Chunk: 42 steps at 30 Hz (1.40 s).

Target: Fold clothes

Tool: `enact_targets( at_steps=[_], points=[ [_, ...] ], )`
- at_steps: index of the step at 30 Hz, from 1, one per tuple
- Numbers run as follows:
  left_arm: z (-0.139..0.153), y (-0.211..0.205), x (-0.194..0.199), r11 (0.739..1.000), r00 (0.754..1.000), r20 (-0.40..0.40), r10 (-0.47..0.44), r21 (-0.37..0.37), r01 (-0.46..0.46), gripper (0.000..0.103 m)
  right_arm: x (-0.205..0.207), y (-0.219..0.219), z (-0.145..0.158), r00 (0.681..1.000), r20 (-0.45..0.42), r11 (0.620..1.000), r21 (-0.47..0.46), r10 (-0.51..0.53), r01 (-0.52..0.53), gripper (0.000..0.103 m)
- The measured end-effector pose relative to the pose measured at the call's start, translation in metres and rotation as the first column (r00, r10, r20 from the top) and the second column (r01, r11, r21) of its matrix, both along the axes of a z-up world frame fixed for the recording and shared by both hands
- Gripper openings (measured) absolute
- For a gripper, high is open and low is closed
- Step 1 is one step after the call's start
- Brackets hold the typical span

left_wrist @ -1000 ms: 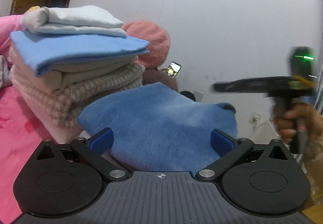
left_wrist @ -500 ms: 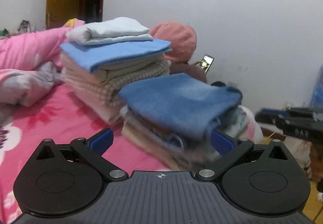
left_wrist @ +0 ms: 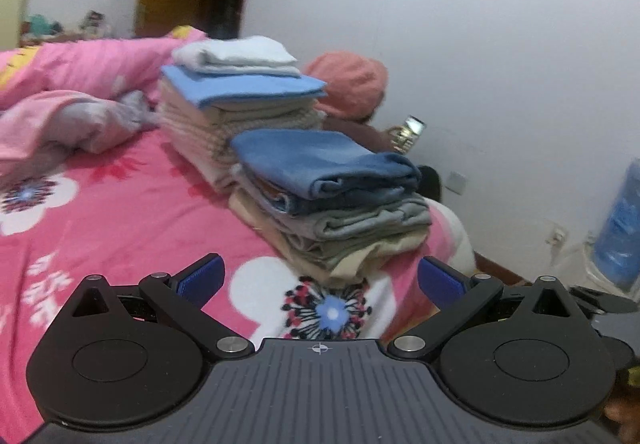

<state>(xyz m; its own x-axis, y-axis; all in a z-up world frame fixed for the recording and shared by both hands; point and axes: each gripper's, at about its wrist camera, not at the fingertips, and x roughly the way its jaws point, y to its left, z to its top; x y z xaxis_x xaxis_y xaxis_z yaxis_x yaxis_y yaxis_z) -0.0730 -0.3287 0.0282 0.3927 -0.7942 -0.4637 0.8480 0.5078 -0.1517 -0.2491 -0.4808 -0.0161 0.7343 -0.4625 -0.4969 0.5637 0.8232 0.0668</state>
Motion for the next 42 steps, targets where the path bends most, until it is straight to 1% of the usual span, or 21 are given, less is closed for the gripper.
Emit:
enact_targets(
  at_steps=[3,6,8,10,13,15,17,18,21,25,27,33,38,42],
  points=[
    [-0.002,0.009,-0.012,0.996,0.996,0.018,0.088,0.023,-0.088,0.103,-0.007,0.020,0.000,0.999,-0.032,0.999,-0.033,-0.011,0.010,0.100],
    [-0.008,0.014,-0.026,0.980,0.981,0.071,0.179,0.076,-0.184,0.103,-0.014,0.038,-0.002,0.999,-0.051,0.997,-0.075,-0.020,0.016,0.102],
    [-0.014,0.020,-0.033,0.973,0.975,0.078,0.207,0.090,-0.214,0.103,-0.018,0.047,-0.004,0.999,-0.050,0.996,-0.085,-0.022,0.018,0.103],
    [-0.019,0.026,-0.037,0.972,0.976,0.054,0.212,0.088,-0.216,0.103,-0.024,0.054,-0.006,0.998,-0.049,0.997,-0.070,-0.029,0.025,0.103],
    [-0.027,0.037,-0.042,0.982,0.984,0.022,0.175,0.069,-0.176,0.103,-0.030,0.060,-0.011,0.996,-0.070,0.997,-0.041,-0.061,0.058,0.103],
    [-0.030,0.041,-0.044,0.986,0.987,-0.018,0.158,0.057,-0.157,0.103,-0.034,0.064,-0.013,0.994,-0.077,0.996,-0.045,-0.076,0.073,0.103],
    [-0.032,0.042,-0.043,0.983,0.982,-0.061,0.176,0.054,-0.173,0.103,-0.039,0.067,-0.015,0.992,-0.083,0.995,-0.048,-0.091,0.087,0.103],
    [-0.033,0.043,-0.044,0.981,0.979,-0.069,0.191,0.052,-0.188,0.103,-0.040,0.067,-0.014,0.991,-0.084,0.993,-0.054,-0.107,0.103,0.103],
    [-0.030,0.041,-0.046,0.971,0.972,-0.039,0.230,0.079,-0.226,0.103,-0.042,0.065,-0.012,0.985,-0.079,0.987,-0.061,-0.155,0.150,0.103],
    [-0.029,0.037,-0.051,0.955,0.964,0.050,0.262,0.127,-0.266,0.103,-0.040,0.059,-0.011,0.979,-0.078,0.982,-0.045,-0.188,0.185,0.103],
    [-0.031,0.035,-0.052,0.952,0.962,0.061,0.264,0.145,-0.271,0.103,-0.037,0.058,-0.011,0.977,-0.090,0.981,-0.040,-0.193,0.190,0.103],
    [-0.035,0.033,-0.055,0.942,0.954,0.077,0.290,0.153,-0.299,0.103,-0.027,0.060,-0.014,0.968,-0.146,0.978,-0.055,-0.205,0.199,0.103],
    [-0.034,0.031,-0.059,0.939,0.948,0.114,0.297,0.148,-0.312,0.103,-0.026,0.060,-0.014,0.971,-0.141,0.982,-0.022,-0.191,0.190,0.103],
    [-0.034,0.032,-0.060,0.936,0.945,0.127,0.302,0.147,-0.319,0.103,-0.022,0.060,-0.014,0.972,-0.143,0.983,-0.028,-0.185,0.183,0.103]
  ],
)
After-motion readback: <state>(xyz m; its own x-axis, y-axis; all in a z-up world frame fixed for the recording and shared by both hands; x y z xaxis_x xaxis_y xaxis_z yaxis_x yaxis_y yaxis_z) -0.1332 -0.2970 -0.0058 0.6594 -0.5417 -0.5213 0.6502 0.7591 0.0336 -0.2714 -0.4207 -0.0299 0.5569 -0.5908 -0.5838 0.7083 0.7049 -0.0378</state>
